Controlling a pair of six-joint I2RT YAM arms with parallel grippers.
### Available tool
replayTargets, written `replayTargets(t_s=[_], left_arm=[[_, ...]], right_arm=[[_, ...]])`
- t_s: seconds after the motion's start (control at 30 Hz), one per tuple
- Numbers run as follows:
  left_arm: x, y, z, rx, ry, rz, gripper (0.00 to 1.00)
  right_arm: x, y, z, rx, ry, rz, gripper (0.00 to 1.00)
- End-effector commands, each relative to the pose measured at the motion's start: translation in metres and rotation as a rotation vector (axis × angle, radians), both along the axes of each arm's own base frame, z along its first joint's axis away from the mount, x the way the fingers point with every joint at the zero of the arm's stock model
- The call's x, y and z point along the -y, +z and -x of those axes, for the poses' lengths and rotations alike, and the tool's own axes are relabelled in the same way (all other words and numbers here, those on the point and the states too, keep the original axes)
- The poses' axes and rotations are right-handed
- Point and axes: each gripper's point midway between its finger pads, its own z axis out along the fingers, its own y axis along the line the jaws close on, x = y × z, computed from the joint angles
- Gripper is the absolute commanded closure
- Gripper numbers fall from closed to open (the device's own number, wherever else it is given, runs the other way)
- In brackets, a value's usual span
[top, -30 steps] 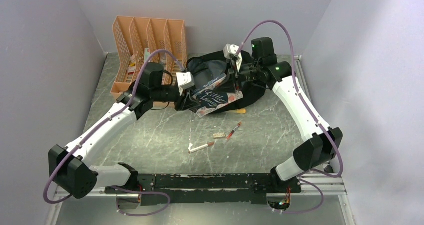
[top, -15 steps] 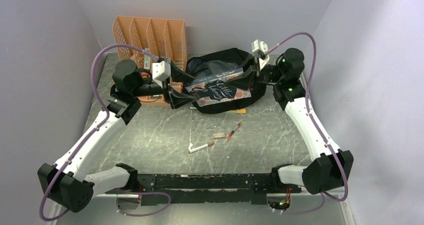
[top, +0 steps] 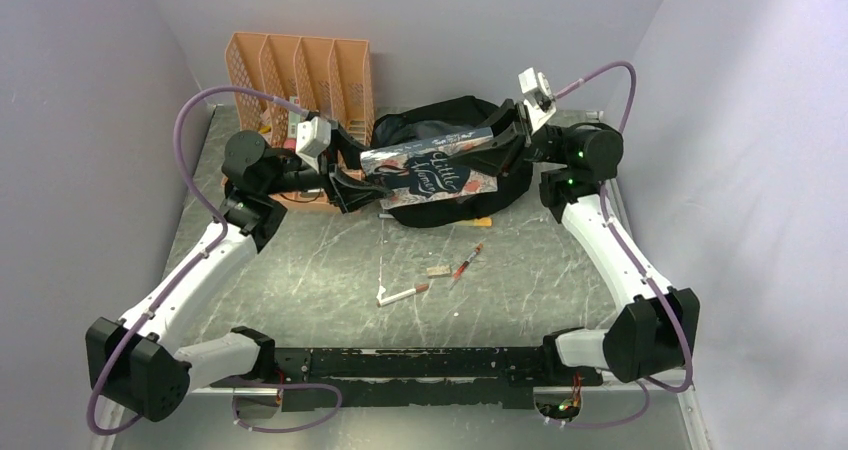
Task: Pack the student bag
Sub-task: Pick up the book from the center of the board.
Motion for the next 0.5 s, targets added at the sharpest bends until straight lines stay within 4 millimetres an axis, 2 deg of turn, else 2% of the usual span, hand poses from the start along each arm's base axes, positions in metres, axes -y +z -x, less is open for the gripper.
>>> replayTargets(t_s=[0.0,0.2,0.37,0.47], left_arm=[[0.000,0.015,0.007,0.027,-0.057,0.062,0.38],[0.001,0.017,0.009,-0.004,-0.068,0.112,0.44],[0.002,0.018,0.012,-0.026,-0.096,0.134,0.56],[0.003,0.017,0.012,-0.030,-0.105,0.125,0.66]], right_arm=[[-0.003,0.032,0.003,-0.025,-0.014,-0.156,1.00],[-0.010,0.031,0.006,-0.097,0.074,-0.219,1.00],[-0.017,0.027,0.003,-0.120,0.093,-0.231,1.00],[-0.022,0.024,0.000,-0.116,0.083,-0.222,1.00]])
